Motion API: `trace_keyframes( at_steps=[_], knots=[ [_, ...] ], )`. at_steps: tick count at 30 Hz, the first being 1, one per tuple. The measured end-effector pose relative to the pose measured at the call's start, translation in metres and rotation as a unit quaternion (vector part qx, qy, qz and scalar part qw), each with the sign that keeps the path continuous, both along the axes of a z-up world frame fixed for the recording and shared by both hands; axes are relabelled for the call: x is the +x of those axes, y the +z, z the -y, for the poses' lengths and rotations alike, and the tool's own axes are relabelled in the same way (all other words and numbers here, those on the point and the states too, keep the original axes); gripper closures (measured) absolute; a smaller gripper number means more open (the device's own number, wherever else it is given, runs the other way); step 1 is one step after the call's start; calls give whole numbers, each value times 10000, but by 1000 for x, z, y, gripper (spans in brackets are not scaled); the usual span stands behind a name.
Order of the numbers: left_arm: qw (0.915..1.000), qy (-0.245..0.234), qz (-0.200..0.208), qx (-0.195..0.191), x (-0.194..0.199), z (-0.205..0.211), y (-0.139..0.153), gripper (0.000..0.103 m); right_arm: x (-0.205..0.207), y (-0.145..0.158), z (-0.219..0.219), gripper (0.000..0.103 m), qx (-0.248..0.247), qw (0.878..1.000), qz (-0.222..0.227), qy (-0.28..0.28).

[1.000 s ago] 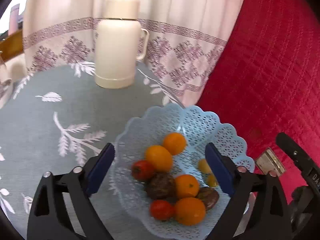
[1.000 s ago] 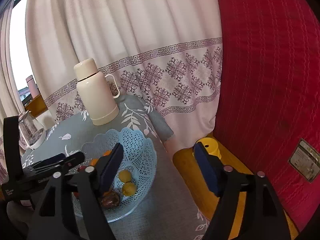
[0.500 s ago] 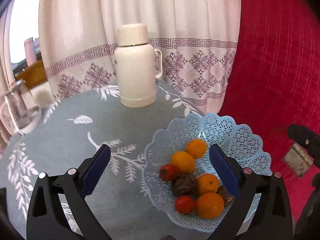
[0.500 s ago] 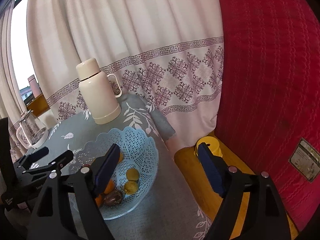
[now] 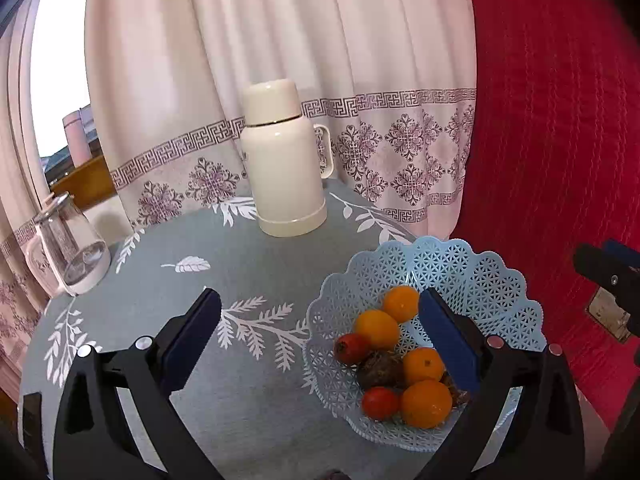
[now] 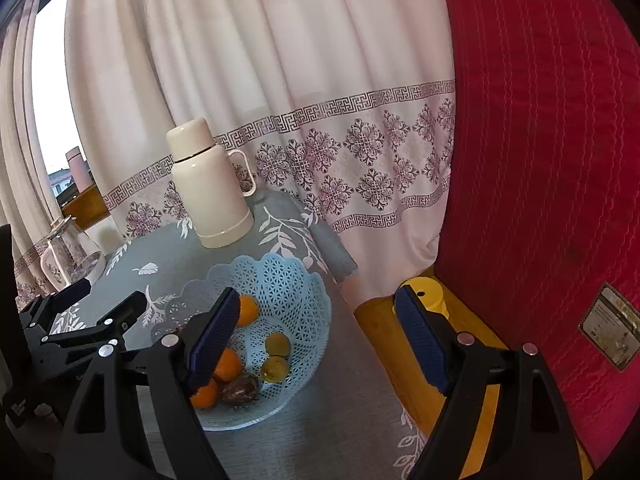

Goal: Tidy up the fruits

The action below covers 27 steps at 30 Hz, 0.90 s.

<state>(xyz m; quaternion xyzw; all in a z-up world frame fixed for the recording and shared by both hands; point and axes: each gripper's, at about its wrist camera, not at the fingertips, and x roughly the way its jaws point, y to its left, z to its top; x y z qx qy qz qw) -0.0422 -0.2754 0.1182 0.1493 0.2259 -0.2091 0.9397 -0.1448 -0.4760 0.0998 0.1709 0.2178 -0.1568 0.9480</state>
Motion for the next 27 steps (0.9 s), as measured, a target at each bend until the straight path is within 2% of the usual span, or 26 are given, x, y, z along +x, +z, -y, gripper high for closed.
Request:
trace_keyframes(
  at_steps=[12,14,27],
  knots=[
    [9998,6,125,131,-13,2,3,3,-5,4,-5,23,-48,10000,29,35],
    [9998,25,134,156,-15,2,2,3,-5,3,-5,16,-49,10000,17,39],
    [9994,112,170,270,-22,-2,-4,3,-5,-7,-19,14,-363,9990,-204,149]
  ],
)
